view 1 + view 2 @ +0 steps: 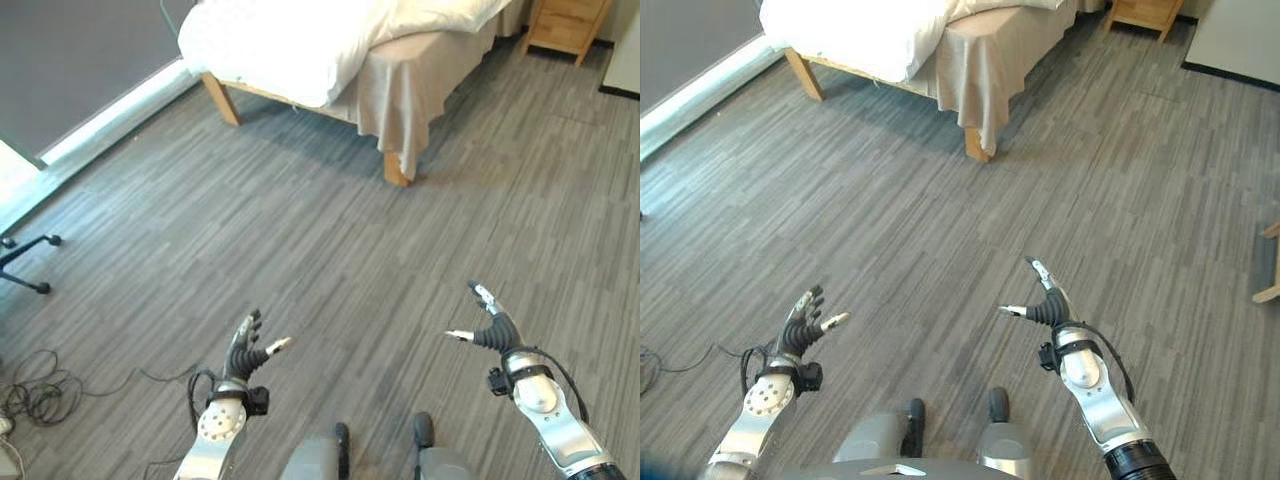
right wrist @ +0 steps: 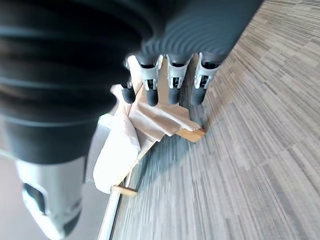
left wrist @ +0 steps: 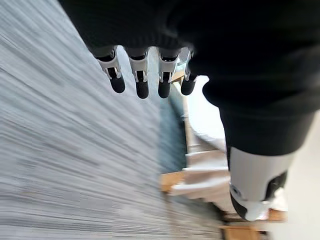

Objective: Making the bed.

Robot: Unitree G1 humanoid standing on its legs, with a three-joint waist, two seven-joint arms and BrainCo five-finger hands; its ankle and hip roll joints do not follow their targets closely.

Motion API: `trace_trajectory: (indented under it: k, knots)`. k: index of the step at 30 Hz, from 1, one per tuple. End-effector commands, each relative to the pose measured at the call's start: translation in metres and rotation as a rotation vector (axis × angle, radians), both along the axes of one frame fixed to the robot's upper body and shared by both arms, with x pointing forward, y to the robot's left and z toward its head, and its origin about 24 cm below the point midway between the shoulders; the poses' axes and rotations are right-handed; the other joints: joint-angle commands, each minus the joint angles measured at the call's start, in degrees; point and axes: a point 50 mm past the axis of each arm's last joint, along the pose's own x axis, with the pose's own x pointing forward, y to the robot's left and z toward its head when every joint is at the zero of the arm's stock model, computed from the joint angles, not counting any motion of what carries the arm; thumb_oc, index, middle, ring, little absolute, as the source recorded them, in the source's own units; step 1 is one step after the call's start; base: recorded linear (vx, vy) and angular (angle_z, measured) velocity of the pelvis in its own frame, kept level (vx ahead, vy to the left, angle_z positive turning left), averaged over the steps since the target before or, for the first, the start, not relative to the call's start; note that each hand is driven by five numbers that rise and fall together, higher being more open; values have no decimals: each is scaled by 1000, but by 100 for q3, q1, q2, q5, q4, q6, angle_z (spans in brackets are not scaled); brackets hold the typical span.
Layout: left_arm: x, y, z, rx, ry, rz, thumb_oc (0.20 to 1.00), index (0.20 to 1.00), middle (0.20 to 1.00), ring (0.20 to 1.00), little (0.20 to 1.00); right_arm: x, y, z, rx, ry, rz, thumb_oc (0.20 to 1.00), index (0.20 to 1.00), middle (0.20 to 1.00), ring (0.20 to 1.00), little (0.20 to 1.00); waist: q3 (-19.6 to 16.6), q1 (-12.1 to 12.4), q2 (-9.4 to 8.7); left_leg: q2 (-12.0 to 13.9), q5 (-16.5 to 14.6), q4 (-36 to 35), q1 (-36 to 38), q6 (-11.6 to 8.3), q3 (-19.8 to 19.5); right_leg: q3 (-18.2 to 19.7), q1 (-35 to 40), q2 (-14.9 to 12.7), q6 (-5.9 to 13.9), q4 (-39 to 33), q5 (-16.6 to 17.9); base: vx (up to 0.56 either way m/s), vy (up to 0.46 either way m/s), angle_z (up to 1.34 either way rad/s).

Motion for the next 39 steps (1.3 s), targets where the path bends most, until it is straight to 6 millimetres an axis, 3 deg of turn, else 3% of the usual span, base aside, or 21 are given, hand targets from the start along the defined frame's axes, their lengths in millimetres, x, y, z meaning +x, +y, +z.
trace_trajectory:
  k: [1,4,8,9,10,11,12,13,14,15,16,19,23,24,26,28,33,35,37,38,39]
  knots:
    - [-8,10,13,-89,-97,108,1000,1000,1000,1000,1000,12,-3,28,0,-127,34,1000,1000,1000,1000,1000,-94,351,227,517,467,-1358,-614,-91,-496,381,787,328,143,100,-1434,397,190,-40]
    - [-9,9,9,-102,-86,114,1000,1000,1000,1000,1000,15,-4,29,-29,-123,53,1000,1000,1000,1000,1000,-107,481,271,388,505,-1558,-1292,-195,-249,663,1106,166,240,100,-1688,455,202,-84]
    - [-9,9,9,-102,-86,113,1000,1000,1000,1000,1000,15,-4,29,-29,-123,53,1000,1000,1000,1000,1000,-117,496,234,358,487,-1551,-1290,-187,-213,674,1099,121,249,100,-1707,198,103,-23]
    - [-5,9,13,-73,-91,66,1000,1000,1000,1000,1000,13,-3,25,-38,-97,59,1000,1000,1000,1000,1000,-193,605,269,394,696,-1459,-1450,-50,662,805,1529,-51,376,100,-1893,878,509,37]
    - [-9,13,14,-54,-85,55,1000,1000,1000,1000,1000,14,3,23,-40,-85,90,1000,1000,1000,1000,1000,-214,750,164,290,900,-1379,-1390,-9,555,903,1713,-225,436,140,-1883,1294,679,42]
    - [-11,11,11,-39,-51,11,1000,1000,1000,1000,1000,10,9,18,-35,-65,117,1000,1000,1000,1000,1000,-315,801,21,161,1012,-1237,-1265,100,383,864,1682,-426,568,619,-1730,1032,481,-23]
    - [-2,14,14,9,-40,-35,1000,1000,1000,1000,1000,12,16,14,-27,-48,138,1000,1000,1000,1000,1000,-234,758,-183,77,780,-846,-1125,298,467,877,1112,-521,673,1982,-527,740,303,-77]
    - [-1,14,15,9,-41,-35,1000,1000,1000,1000,1000,12,16,14,-27,-49,138,1000,1000,1000,1000,1000,-247,785,-160,116,782,-832,-1154,297,475,910,1072,-490,672,1981,-502,518,270,-116]
    - [3,19,21,10,-56,-57,1000,1000,1000,1000,1000,15,22,16,-27,-58,154,1000,1000,1000,1000,1000,-173,682,-34,233,435,-777,-816,521,546,980,384,-227,722,3431,3,452,345,-84]
    - [9,20,24,40,-55,-87,1000,1000,1000,1000,1000,15,24,18,-33,-76,148,1000,1000,1000,1000,1000,-62,485,101,258,271,-913,-350,695,476,935,-19,298,730,4811,69,450,341,-71]
    - [9,20,24,40,-56,-87,1000,1000,1000,1000,1000,16,24,18,-34,-76,148,1000,1000,1000,1000,1000,-67,501,134,298,283,-915,-365,689,478,945,-43,338,726,4808,95,424,306,-37]
    - [11,20,27,53,-59,-100,1000,1000,1000,1000,1000,13,21,19,-29,-84,131,1000,1000,1000,1000,1000,-32,218,166,93,49,-1232,307,816,380,610,-747,1241,832,5602,-331,378,193,9]
    - [13,20,26,53,-56,-99,1000,1000,1000,1000,1000,11,18,16,-17,-66,123,1000,1000,1000,1000,1000,19,-106,150,0,-183,-1447,892,761,219,125,-1740,1385,679,5057,-713,429,107,27]
    - [13,17,24,46,-45,-105,1000,1000,1000,1000,1000,9,16,12,-8,-45,109,1000,1000,1000,1000,1000,18,-306,63,-122,-397,-1490,1233,728,35,19,-1983,1469,645,3981,-788,526,-18,31]
    - [13,18,24,47,-46,-104,1000,1000,1000,1000,1000,9,12,9,-2,-28,84,1000,1000,1000,1000,1000,-72,-459,-92,-272,-723,-1555,1621,681,-85,-40,-2149,1204,520,2449,-647,743,-71,70]
    - [15,18,25,62,-50,-116,1000,1000,1000,1000,1000,8,10,6,11,-16,69,1000,1000,1000,1000,1000,-106,-641,-55,-207,-1061,-1558,2034,565,-199,-184,-2069,935,484,1002,-340,602,-80,57]
    - [16,10,22,71,-50,-135,1000,1000,1000,1000,1000,-1,10,-7,19,42,60,1000,1000,1000,1000,1000,-338,-985,-14,72,-1665,-1558,2942,342,-522,-140,-2310,604,633,238,66,709,-213,47]
    - [10,7,18,46,-34,-124,1000,1000,1000,1000,1000,-4,14,-14,52,78,69,1000,1000,1000,1000,1000,-454,-1075,22,278,-1369,-1076,2926,135,-529,25,-1995,634,505,252,350,642,-289,53]
    - [7,2,12,5,-22,-102,1000,1000,1000,1000,1000,-7,14,-24,40,124,75,1000,1000,1000,1000,1000,-570,-1128,244,502,-401,132,2645,-75,-448,64,-1630,821,340,266,402,505,-233,39]
    - [7,2,12,5,-22,-101,1000,1000,1000,1000,1000,-7,14,-24,40,124,76,1000,1000,1000,1000,1000,-585,-1146,222,479,-375,125,2619,-78,-472,58,-1645,792,339,261,415,461,-365,11]
    - [7,-5,9,-69,-18,-86,1000,1000,1000,1000,1000,-5,12,-23,47,129,70,1000,1000,1000,1000,1000,-480,-1038,10,246,524,2474,1448,-98,-557,178,-1182,630,69,255,351,255,-256,1]
